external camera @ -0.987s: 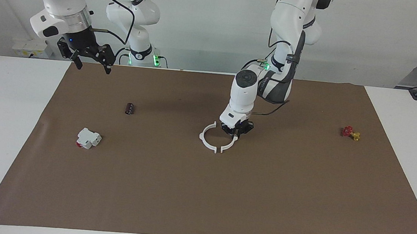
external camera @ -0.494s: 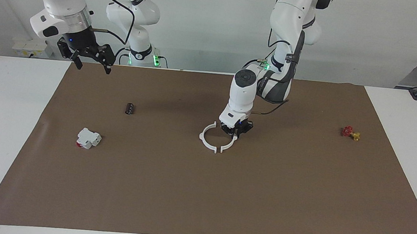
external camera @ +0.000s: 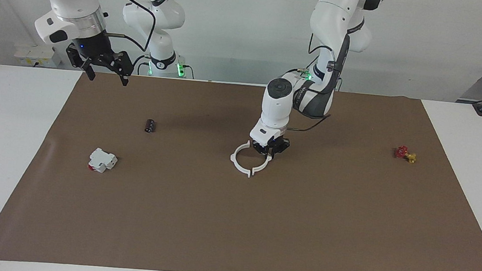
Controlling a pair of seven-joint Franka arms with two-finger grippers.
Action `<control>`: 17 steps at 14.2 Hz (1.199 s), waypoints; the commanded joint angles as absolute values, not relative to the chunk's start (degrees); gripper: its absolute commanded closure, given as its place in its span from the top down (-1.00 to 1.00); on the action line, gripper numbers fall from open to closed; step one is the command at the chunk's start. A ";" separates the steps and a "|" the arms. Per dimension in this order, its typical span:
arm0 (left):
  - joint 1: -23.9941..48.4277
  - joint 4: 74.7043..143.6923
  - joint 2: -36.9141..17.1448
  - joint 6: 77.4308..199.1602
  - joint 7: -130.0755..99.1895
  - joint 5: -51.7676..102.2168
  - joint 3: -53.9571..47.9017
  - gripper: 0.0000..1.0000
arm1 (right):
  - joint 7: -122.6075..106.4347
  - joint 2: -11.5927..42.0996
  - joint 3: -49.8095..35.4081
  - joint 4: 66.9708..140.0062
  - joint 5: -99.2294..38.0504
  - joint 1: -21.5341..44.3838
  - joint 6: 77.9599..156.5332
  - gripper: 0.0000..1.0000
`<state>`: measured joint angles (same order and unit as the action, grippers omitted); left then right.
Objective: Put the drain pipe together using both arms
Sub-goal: 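Press the held half against the placed half to close the ring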
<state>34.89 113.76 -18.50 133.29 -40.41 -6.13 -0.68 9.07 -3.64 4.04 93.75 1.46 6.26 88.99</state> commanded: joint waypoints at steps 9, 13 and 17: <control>35.07 114.96 -18.37 134.64 -41.84 -7.03 -0.44 -1.00 | 7.21 -4.39 3.60 94.04 1.23 5.54 88.33 1.00; 34.19 115.14 -19.07 138.52 -41.84 -6.94 -0.53 -1.00 | 7.21 -4.39 3.60 94.04 1.23 5.54 88.33 1.00; 33.49 115.75 -18.90 138.43 -40.61 -6.94 -0.53 -1.00 | 7.21 -4.39 3.60 94.04 1.23 5.54 88.33 1.00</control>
<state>34.53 114.14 -18.69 136.07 -40.41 -6.10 -0.48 9.07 -3.64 4.04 93.75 1.46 6.26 88.99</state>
